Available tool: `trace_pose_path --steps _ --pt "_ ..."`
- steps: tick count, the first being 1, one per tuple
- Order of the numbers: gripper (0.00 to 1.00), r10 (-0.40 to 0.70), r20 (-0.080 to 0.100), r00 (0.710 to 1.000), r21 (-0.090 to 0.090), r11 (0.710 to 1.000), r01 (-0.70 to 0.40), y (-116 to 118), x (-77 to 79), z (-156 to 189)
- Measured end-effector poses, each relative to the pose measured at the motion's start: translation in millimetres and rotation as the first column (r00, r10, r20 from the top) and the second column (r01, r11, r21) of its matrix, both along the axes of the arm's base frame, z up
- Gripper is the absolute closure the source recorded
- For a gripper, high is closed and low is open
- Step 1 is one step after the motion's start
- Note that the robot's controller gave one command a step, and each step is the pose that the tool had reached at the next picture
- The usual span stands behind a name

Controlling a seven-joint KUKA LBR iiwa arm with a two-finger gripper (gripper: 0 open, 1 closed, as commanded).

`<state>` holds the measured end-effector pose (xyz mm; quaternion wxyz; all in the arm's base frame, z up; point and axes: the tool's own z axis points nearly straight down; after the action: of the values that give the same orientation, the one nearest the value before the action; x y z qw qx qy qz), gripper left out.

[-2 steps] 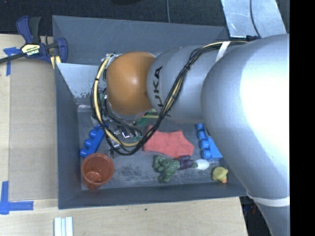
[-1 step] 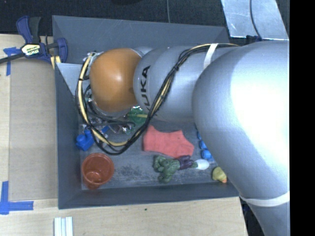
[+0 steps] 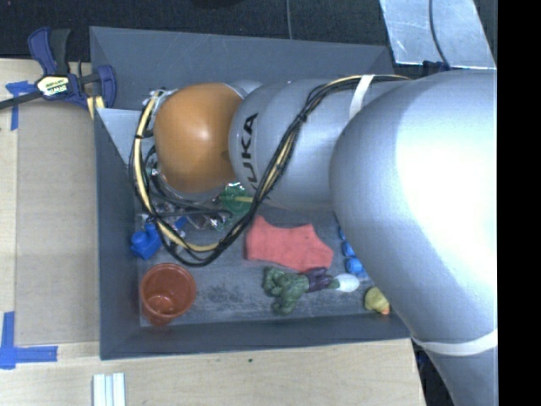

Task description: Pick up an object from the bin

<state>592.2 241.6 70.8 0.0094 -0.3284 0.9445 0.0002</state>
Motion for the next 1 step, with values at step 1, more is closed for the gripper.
trace_pose_path --steps 1 --pt "1.0 -0.001 -0.004 1.0 0.0 1.0 0.001 -0.3 -1.7 16.3"
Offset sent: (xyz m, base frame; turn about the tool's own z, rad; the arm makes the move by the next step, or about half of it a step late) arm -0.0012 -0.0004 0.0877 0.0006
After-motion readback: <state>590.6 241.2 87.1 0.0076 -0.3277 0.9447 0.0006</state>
